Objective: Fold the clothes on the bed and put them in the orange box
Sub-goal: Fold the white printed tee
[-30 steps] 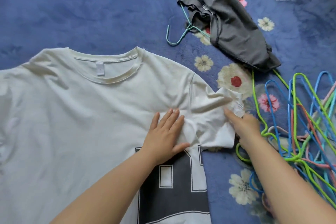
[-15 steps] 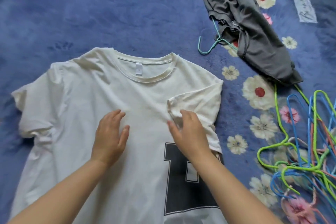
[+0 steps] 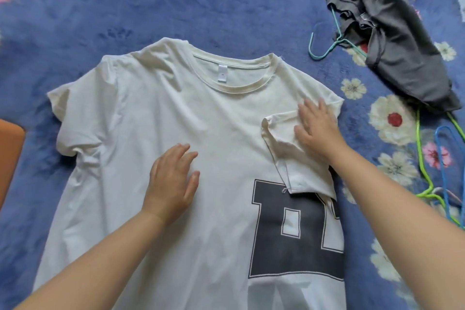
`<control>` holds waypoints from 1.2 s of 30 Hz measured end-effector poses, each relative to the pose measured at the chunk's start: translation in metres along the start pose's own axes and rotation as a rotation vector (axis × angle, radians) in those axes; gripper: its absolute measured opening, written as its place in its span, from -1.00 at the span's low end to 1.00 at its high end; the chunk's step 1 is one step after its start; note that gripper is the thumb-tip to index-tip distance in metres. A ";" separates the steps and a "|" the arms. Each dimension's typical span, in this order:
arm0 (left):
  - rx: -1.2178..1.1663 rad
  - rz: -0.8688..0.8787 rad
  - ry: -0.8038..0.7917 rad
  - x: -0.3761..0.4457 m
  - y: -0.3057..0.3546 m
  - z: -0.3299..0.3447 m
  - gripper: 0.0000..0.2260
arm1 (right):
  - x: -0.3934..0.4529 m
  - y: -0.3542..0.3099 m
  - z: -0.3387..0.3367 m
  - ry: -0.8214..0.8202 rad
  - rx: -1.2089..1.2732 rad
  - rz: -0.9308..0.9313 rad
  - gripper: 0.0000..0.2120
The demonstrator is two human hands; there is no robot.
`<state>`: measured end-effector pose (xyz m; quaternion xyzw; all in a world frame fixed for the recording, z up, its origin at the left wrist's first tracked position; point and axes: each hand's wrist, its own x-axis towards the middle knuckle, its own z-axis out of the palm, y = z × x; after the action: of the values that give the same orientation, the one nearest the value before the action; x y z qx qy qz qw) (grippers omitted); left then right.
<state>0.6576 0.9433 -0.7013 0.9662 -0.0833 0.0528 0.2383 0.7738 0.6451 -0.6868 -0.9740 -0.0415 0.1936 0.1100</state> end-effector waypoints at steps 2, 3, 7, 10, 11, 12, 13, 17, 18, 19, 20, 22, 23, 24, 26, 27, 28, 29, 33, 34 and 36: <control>-0.010 0.066 0.019 0.002 0.008 0.006 -0.73 | 0.009 0.011 -0.002 0.140 -0.136 -0.029 -0.54; -0.027 0.103 0.019 0.004 0.013 0.009 -0.75 | 0.011 0.013 -0.006 0.206 -0.153 -0.062 -0.55; -0.197 0.216 -0.119 0.009 0.047 0.029 -0.87 | 0.019 0.029 -0.027 0.232 -0.218 -0.028 -0.72; -0.234 0.150 -0.352 0.019 0.092 0.040 -0.63 | 0.025 0.047 -0.034 0.186 -0.240 -0.014 -0.70; -0.250 0.045 -0.447 0.025 0.108 0.042 -0.55 | 0.026 0.050 -0.033 0.174 -0.222 -0.021 -0.70; -0.268 -0.069 -0.517 0.032 0.122 0.048 -0.54 | 0.029 0.054 -0.033 0.171 -0.193 -0.029 -0.73; -0.309 -0.194 -0.545 0.037 0.132 0.053 -0.59 | 0.030 0.056 -0.031 0.171 -0.142 -0.048 -0.76; -0.437 -0.452 -0.536 0.053 0.162 0.070 -0.71 | 0.028 0.060 -0.030 0.134 0.022 -0.109 -0.75; -0.464 -0.503 -0.537 0.055 0.166 0.074 -0.78 | 0.027 0.060 -0.032 0.141 0.050 -0.136 -0.72; -0.470 -0.541 -0.536 0.056 0.167 0.074 -0.83 | 0.027 0.060 -0.033 0.148 0.066 -0.163 -0.71; -0.443 -0.545 -0.549 0.056 0.168 0.075 -0.78 | 0.027 0.061 -0.034 0.148 0.061 -0.184 -0.72; -0.395 -0.509 -0.574 0.055 0.164 0.073 -0.70 | 0.031 0.066 -0.033 0.136 -0.013 -0.206 -0.71; -0.388 -0.488 -0.576 0.055 0.161 0.071 -0.69 | 0.034 0.066 -0.033 0.154 -0.055 -0.220 -0.67; -0.377 -0.464 -0.591 0.055 0.156 0.069 -0.69 | 0.035 0.065 -0.034 0.182 -0.092 -0.240 -0.62; -0.331 -0.398 -0.623 0.052 0.146 0.064 -0.69 | 0.037 0.063 -0.032 0.233 -0.157 -0.311 -0.66; -0.283 -0.362 -0.651 0.051 0.143 0.061 -0.69 | 0.038 0.060 -0.030 0.238 -0.178 -0.324 -0.69; -0.225 -0.331 -0.681 0.049 0.140 0.060 -0.69 | 0.040 0.058 -0.030 0.229 -0.197 -0.317 -0.71; -0.171 -0.301 -0.710 0.049 0.139 0.060 -0.69 | 0.044 0.059 -0.028 0.231 -0.214 -0.323 -0.70; -0.082 -0.298 -0.695 0.052 0.145 0.065 -0.75 | 0.047 0.063 -0.019 0.300 -0.315 -0.325 -0.59; -0.107 -0.324 -0.657 0.052 0.147 0.065 -0.79 | 0.044 0.062 -0.019 0.332 -0.273 -0.265 -0.52; -0.196 -0.398 -0.583 0.050 0.152 0.063 -0.81 | 0.033 0.062 -0.018 0.462 -0.069 -0.055 -0.43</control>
<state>0.6822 0.7744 -0.6806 0.9106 0.0374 -0.2803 0.3015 0.8136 0.5855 -0.6966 -0.9942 -0.0482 -0.0390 0.0883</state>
